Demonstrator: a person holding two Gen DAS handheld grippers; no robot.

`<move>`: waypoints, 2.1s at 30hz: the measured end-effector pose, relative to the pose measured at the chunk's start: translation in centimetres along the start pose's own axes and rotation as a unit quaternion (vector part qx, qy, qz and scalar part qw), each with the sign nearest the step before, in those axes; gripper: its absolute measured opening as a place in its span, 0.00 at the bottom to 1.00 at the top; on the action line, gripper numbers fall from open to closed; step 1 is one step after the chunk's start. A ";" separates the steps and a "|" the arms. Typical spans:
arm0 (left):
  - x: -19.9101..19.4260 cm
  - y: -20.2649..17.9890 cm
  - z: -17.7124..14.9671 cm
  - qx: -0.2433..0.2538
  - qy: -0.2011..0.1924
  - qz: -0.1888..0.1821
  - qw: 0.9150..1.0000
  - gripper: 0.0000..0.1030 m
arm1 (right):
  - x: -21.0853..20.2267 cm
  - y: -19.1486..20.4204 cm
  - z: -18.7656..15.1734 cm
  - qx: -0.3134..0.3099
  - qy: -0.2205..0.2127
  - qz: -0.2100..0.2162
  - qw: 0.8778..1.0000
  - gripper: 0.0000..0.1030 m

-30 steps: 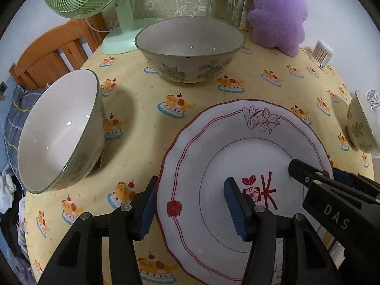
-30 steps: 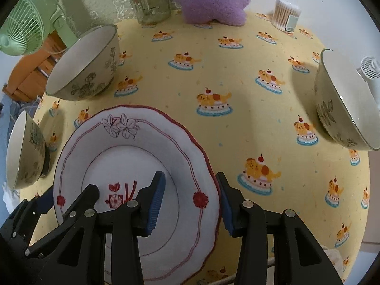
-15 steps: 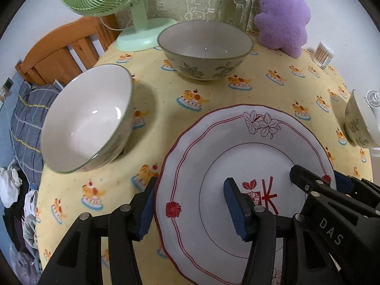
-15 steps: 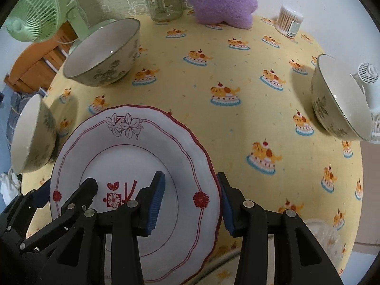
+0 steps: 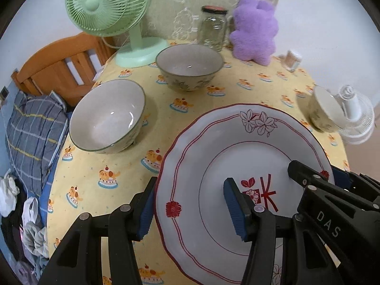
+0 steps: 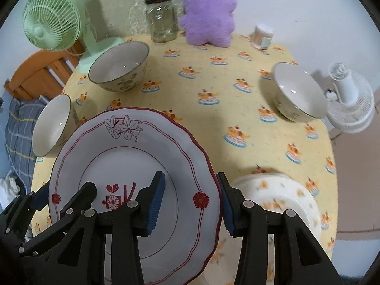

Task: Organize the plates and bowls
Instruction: 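Lift the red-rimmed plate with both grippers and carry it over the plate stack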

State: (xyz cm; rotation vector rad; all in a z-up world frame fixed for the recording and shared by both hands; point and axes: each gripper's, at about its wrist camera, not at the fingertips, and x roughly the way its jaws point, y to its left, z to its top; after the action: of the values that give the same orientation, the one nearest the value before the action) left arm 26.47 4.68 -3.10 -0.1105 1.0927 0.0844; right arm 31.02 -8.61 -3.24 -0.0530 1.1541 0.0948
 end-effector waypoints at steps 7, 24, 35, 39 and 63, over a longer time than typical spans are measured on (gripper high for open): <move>-1.9 -2.5 -1.6 0.034 -0.008 -0.025 0.999 0.54 | -2.6 -2.7 -3.1 0.041 -0.006 -0.021 0.999 0.47; -1.0 -11.5 -6.3 0.056 0.027 -0.021 0.998 0.54 | -2.0 -11.4 -7.3 0.047 0.023 -0.031 0.998 0.47; 1.2 -16.3 -7.2 0.036 0.044 -0.004 0.998 0.55 | 0.3 -16.3 -7.4 0.032 0.047 -0.022 0.998 0.47; 1.9 -17.6 -7.6 0.032 0.044 0.002 0.999 0.55 | 1.0 -17.7 -7.2 0.031 0.052 -0.012 0.998 0.47; 2.1 -18.4 -7.9 0.027 0.036 0.032 0.998 0.56 | -0.4 -19.1 -9.4 0.010 0.041 0.025 0.999 0.28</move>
State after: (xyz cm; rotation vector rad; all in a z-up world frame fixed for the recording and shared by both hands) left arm 22.74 -14.58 -7.67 -0.0306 1.1696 0.1099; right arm 24.29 -28.49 -6.77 -0.0112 1.2383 0.1260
